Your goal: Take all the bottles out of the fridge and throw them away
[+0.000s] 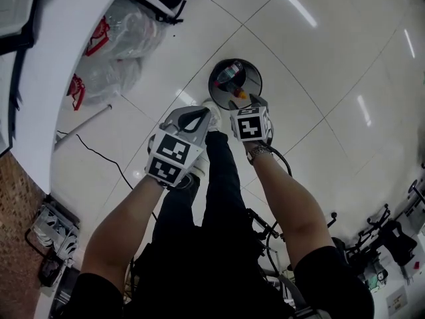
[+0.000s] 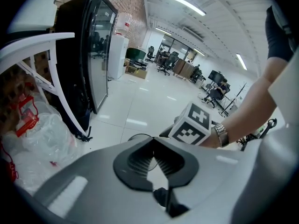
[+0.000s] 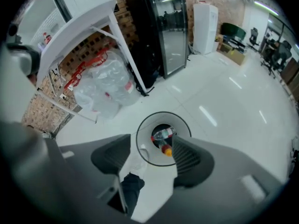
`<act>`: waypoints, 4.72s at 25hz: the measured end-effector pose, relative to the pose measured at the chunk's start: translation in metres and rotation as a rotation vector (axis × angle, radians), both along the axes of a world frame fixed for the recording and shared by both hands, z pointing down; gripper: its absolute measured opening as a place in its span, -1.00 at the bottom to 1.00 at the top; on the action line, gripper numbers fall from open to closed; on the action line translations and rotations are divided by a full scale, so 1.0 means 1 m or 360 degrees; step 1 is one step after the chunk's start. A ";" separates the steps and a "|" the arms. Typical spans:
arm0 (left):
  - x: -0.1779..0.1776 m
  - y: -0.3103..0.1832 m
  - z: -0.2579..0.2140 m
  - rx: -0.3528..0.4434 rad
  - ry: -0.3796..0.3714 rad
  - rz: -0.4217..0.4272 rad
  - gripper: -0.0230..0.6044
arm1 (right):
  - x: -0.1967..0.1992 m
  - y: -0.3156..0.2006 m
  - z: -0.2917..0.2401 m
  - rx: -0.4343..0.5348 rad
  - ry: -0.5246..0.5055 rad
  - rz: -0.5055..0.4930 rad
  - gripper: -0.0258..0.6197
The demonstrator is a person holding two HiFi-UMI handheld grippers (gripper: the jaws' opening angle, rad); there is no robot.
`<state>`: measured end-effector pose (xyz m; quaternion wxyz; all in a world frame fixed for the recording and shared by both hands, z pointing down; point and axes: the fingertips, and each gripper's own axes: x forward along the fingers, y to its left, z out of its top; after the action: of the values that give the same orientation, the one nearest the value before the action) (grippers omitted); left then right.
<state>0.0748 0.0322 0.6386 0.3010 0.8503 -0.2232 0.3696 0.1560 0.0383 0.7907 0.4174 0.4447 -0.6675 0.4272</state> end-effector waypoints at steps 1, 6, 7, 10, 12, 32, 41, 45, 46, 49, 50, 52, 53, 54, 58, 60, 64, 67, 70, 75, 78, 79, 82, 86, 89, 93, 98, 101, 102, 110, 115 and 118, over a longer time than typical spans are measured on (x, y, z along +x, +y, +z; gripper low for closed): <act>0.000 0.000 -0.001 0.0002 0.0002 -0.0004 -0.92 | -0.002 0.002 -0.001 -0.0004 -0.0008 -0.0004 -0.06; -0.002 0.001 -0.010 0.0017 0.0009 -0.0017 -0.92 | -0.012 0.008 -0.011 0.0003 -0.0032 -0.0047 -0.06; -0.002 0.001 -0.012 0.0020 0.0008 -0.0021 -0.92 | -0.014 0.010 -0.013 0.0002 -0.0042 -0.0040 -0.06; -0.003 0.001 -0.021 0.0035 0.0006 -0.0036 -0.92 | -0.018 0.012 -0.024 0.0001 -0.0067 -0.0024 -0.06; -0.004 0.001 -0.030 0.0051 0.0005 -0.0044 -0.92 | -0.020 0.010 -0.034 0.0017 -0.0078 -0.0035 -0.06; -0.068 -0.020 -0.176 0.0415 0.0011 -0.0467 -0.92 | -0.093 -0.049 -0.243 0.0531 -0.0302 -0.0479 -0.06; -0.175 -0.032 -0.257 0.0658 0.0080 -0.0885 -0.92 | -0.196 -0.058 -0.349 0.0811 -0.0431 -0.0841 -0.06; -0.238 -0.029 -0.285 0.0772 0.0061 -0.1101 -0.92 | -0.261 -0.066 -0.383 0.0926 -0.0482 -0.1059 -0.06; -0.251 -0.027 -0.289 0.0793 0.0057 -0.1143 -0.92 | -0.276 -0.068 -0.391 0.0954 -0.0491 -0.1100 -0.06; -0.288 -0.018 -0.300 0.0834 0.0040 -0.1234 -0.92 | -0.318 -0.072 -0.414 0.1026 -0.0517 -0.1196 -0.06; -0.300 -0.015 -0.302 0.0844 0.0035 -0.1260 -0.92 | -0.333 -0.073 -0.421 0.1045 -0.0527 -0.1223 -0.06; -0.323 -0.011 -0.309 0.0863 0.0028 -0.1307 -0.92 | -0.360 -0.074 -0.433 0.1075 -0.0547 -0.1267 -0.06; -0.333 -0.009 -0.311 0.0871 0.0026 -0.1329 -0.92 | -0.374 -0.075 -0.439 0.1086 -0.0555 -0.1286 -0.06; -0.344 -0.008 -0.314 0.0879 0.0024 -0.1350 -0.92 | -0.387 -0.076 -0.443 0.1097 -0.0563 -0.1305 -0.06; -0.389 -0.005 -0.321 0.0895 0.0006 -0.1427 -0.92 | -0.443 -0.084 -0.459 0.1139 -0.0583 -0.1366 -0.06; -0.408 -0.005 -0.323 0.0897 0.0002 -0.1451 -0.92 | -0.468 -0.089 -0.463 0.1152 -0.0590 -0.1380 -0.06; -0.444 -0.008 -0.330 0.0915 -0.0009 -0.1465 -0.92 | -0.516 -0.103 -0.469 0.1167 -0.0595 -0.1394 -0.06; -0.470 -0.013 -0.332 0.0926 -0.0013 -0.1480 -0.92 | -0.547 -0.116 -0.471 0.1168 -0.0595 -0.1376 -0.06; -0.492 -0.014 -0.331 0.0915 -0.0015 -0.1491 -0.92 | -0.575 -0.125 -0.469 0.1165 -0.0585 -0.1362 -0.06; -0.522 -0.020 -0.329 0.0908 -0.0018 -0.1491 -0.92 | -0.614 -0.146 -0.463 0.1169 -0.0544 -0.1341 -0.06; -0.534 -0.022 -0.326 0.0895 -0.0019 -0.1488 -0.92 | -0.631 -0.158 -0.458 0.1167 -0.0511 -0.1328 -0.06; -0.537 -0.023 -0.325 0.0892 -0.0019 -0.1489 -0.92 | -0.635 -0.162 -0.456 0.1169 -0.0501 -0.1326 -0.06; -0.543 -0.027 -0.324 0.0891 -0.0017 -0.1482 -0.92 | -0.649 -0.177 -0.449 0.1180 -0.0461 -0.1318 -0.06; -0.548 -0.031 -0.322 0.0884 -0.0002 -0.1460 -0.92 | -0.666 -0.200 -0.441 0.1181 -0.0400 -0.1297 -0.06; -0.555 -0.030 -0.319 0.0872 -0.0004 -0.1467 -0.92 | -0.681 -0.211 -0.443 0.1183 -0.0400 -0.1281 -0.06; -0.565 -0.029 -0.311 0.0847 -0.0010 -0.1484 -0.92 | -0.700 -0.224 -0.440 0.1188 -0.0387 -0.1297 -0.05; -0.575 -0.028 -0.304 0.0828 -0.0015 -0.1489 -0.92 | -0.715 -0.233 -0.432 0.1178 -0.0364 -0.1294 0.01; -0.580 -0.026 -0.300 0.0818 -0.0017 -0.1491 -0.92 | -0.722 -0.237 -0.428 0.1171 -0.0369 -0.1280 0.01; -0.580 -0.025 -0.299 0.0813 -0.0017 -0.1492 -0.92 | -0.724 -0.238 -0.426 0.1169 -0.0369 -0.1280 0.01; -0.588 -0.020 -0.291 0.0786 -0.0029 -0.1498 -0.92 | -0.736 -0.245 -0.421 0.1184 -0.0372 -0.1273 0.04; -0.585 -0.021 -0.290 0.0783 -0.0021 -0.1482 -0.92 | -0.727 -0.242 -0.423 0.1205 -0.0376 -0.1243 0.03; -0.580 -0.024 -0.292 0.0786 -0.0008 -0.1470 -0.92 | -0.710 -0.238 -0.425 0.1207 -0.0390 -0.1217 0.02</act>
<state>-0.5047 0.0086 0.3466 0.2225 0.7079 -0.6563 0.1367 -0.5542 -0.1992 0.3661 0.2726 0.2369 -0.9322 0.0234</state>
